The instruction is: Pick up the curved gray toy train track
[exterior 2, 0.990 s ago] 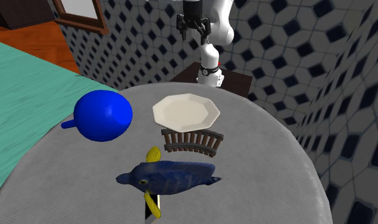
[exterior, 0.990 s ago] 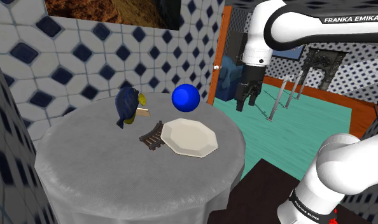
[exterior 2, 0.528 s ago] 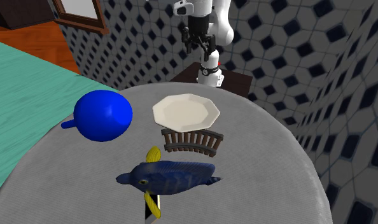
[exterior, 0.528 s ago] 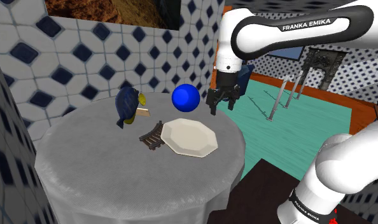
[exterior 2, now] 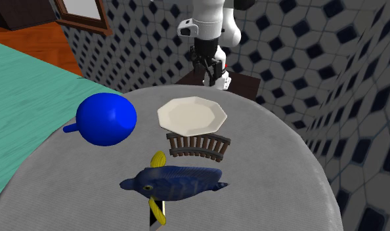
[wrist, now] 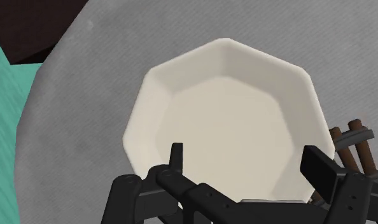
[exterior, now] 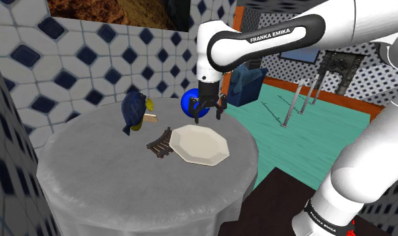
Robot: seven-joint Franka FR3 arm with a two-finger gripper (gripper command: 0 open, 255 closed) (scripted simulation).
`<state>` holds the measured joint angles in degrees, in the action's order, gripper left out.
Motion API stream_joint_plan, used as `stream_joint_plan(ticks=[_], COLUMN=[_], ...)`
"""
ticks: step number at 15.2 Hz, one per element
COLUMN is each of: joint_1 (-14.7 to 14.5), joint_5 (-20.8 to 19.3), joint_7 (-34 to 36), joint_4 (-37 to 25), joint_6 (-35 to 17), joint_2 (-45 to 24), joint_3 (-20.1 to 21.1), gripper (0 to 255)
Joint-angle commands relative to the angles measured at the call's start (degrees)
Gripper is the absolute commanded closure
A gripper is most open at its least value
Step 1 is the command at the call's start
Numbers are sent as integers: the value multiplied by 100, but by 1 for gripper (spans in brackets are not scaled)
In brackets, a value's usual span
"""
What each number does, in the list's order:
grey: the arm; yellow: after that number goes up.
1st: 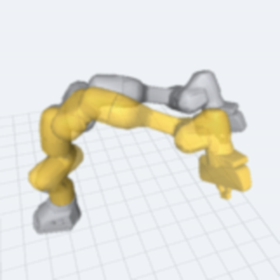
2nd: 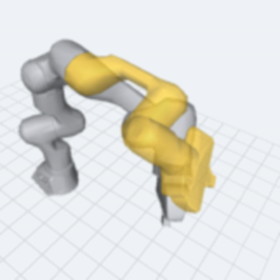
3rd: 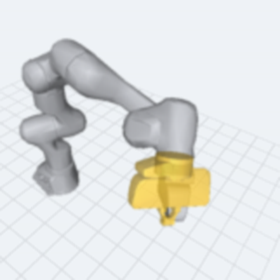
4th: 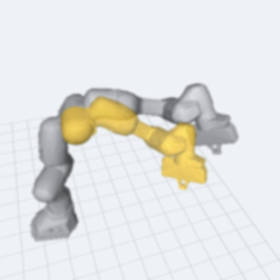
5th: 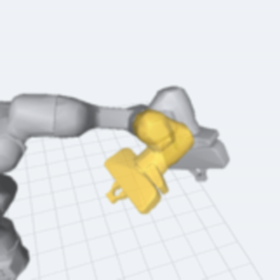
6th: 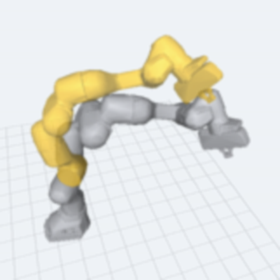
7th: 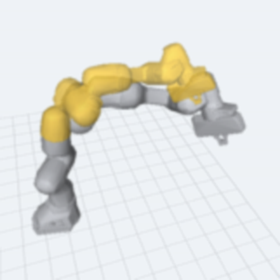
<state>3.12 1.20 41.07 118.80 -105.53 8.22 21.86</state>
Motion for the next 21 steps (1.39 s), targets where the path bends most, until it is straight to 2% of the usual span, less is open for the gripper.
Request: stream_joint_plan(ticks=[1,6,10,14,17,18,21], joint_1=[3,-147,-407,-724,-992,-1029,-1009], joint_5=[-221,-812,-1217,-1508,-1655,-1667,-1679], joint_7=[542,1665,2395,2947,3240,3266,3293], joint_4=[-377,-1557,-2699,-4094,-5445,-5636,-5452], joint_6=[-116,-36,205,605,1057,1124,916], joint_2=[-564,-1884,-2945,-4048,-4987,-5112,-5141], joint_3=[132,187,49,-178,-383,-413,-421], gripper=[0,0,0,0,0,0,0])
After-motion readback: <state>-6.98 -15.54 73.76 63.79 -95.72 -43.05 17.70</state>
